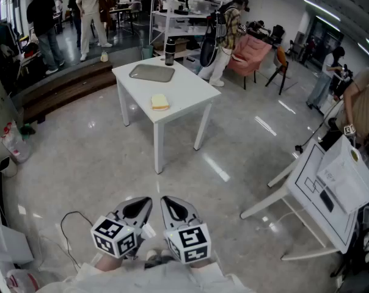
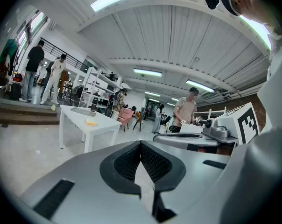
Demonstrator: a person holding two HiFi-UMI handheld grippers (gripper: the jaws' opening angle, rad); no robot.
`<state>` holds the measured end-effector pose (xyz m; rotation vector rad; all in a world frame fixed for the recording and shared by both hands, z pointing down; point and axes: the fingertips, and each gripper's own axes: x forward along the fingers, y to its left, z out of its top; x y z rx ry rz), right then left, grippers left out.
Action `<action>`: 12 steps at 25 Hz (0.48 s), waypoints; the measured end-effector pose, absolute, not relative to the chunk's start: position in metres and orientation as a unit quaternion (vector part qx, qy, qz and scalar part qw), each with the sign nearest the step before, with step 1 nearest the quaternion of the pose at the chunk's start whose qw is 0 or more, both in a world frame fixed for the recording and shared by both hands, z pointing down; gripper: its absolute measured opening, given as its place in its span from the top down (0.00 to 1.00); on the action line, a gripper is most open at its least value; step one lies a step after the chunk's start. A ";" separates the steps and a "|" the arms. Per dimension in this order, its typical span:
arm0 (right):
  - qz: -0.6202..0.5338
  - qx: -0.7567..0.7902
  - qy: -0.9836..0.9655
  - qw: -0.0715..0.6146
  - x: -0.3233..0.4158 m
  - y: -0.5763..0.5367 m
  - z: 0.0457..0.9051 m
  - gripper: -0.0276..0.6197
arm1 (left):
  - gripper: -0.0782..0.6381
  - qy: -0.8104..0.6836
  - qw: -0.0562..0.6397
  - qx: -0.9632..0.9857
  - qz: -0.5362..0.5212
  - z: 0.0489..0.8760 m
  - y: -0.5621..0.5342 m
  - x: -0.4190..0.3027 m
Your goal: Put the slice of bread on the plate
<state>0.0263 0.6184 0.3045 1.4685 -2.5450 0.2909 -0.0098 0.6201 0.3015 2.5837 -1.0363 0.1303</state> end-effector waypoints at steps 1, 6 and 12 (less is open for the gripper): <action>0.099 0.495 -0.858 0.094 0.026 0.618 0.305 0.95 | 0.88 -0.366 0.179 0.912 0.044 0.301 0.620 -0.010; 0.095 0.497 -0.857 0.095 0.024 0.616 0.306 0.95 | 0.88 -0.369 0.184 0.910 0.039 0.300 0.618 -0.012; 0.095 0.497 -0.858 0.094 0.025 0.613 0.303 0.95 | 0.88 -0.367 0.185 0.911 0.039 0.300 0.617 -0.010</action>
